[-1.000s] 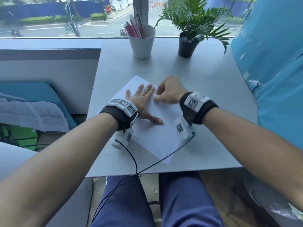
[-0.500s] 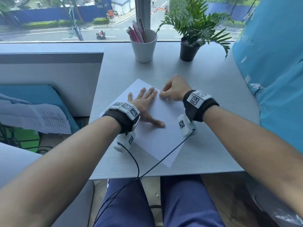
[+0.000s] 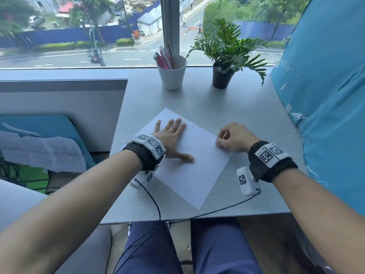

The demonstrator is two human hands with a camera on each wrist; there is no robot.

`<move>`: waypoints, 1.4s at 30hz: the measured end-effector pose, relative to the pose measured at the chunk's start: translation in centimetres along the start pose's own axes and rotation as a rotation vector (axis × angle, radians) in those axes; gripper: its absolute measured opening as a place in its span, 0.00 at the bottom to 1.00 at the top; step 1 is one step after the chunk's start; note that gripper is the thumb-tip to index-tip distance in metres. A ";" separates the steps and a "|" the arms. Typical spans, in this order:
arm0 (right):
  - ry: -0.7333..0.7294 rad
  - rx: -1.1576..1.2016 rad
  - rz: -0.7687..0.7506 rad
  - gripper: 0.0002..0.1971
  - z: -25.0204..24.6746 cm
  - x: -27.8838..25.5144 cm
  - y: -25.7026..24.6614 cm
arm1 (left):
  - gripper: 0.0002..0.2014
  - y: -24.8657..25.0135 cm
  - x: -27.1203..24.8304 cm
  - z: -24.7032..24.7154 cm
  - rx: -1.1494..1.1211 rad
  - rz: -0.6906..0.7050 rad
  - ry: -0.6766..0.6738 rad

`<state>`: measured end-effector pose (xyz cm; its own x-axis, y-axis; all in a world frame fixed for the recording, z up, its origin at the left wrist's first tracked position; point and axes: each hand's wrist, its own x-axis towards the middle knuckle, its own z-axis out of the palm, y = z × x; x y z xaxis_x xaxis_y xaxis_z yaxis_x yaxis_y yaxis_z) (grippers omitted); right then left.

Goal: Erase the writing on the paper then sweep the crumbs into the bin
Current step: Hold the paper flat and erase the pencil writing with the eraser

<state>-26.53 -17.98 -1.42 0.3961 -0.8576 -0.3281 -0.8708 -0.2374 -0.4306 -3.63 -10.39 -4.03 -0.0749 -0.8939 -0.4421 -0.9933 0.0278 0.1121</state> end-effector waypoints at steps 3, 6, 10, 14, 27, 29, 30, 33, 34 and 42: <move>-0.006 -0.052 -0.044 0.07 -0.3 0.0 -0.7 | 0.57 1.6 -1.0 0.3 0.116 0.166 0.078; -0.023 -0.095 -0.069 0.07 -0.7 0.1 -0.9 | 0.48 3.5 -2.0 1.6 0.133 0.409 0.046; -0.020 -0.062 -0.053 0.05 -0.6 0.1 -0.8 | 0.44 3.0 -0.7 1.6 0.079 0.398 -0.039; -0.016 -0.033 -0.025 0.04 -0.5 0.0 -0.8 | 0.43 0.3 1.9 -1.0 0.059 0.190 -0.021; -0.022 0.008 -0.003 0.05 -0.5 0.3 -0.8 | 0.45 1.6 -0.8 1.5 0.075 0.265 0.017; -0.021 0.007 0.000 0.05 -0.5 0.1 -0.9 | 0.47 -0.5 -1.0 0.9 0.082 0.001 0.023; -0.018 0.003 0.000 0.05 -0.5 0.0 -0.9 | 0.49 -1.2 -1.3 0.6 0.093 -0.098 0.025; -0.009 0.005 0.004 0.05 -0.5 0.0 -1.0 | 0.52 -0.7 -3.2 0.6 0.096 -0.014 0.070; -0.007 0.002 0.004 0.05 -0.5 -0.1 -1.0 | 0.52 -0.1 -4.0 0.8 0.075 0.070 0.065; 0.084 -0.160 -0.089 0.03 -0.1 -1.1 -3.7 | 0.70 -0.9 -5.1 3.3 -0.138 -0.044 0.073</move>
<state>-23.82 -16.22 0.63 0.4541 -0.8632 -0.2205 -0.8710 -0.3781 -0.3136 -2.69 -4.38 -4.78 -0.0199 -0.9231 -0.3840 -0.9737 -0.0693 0.2170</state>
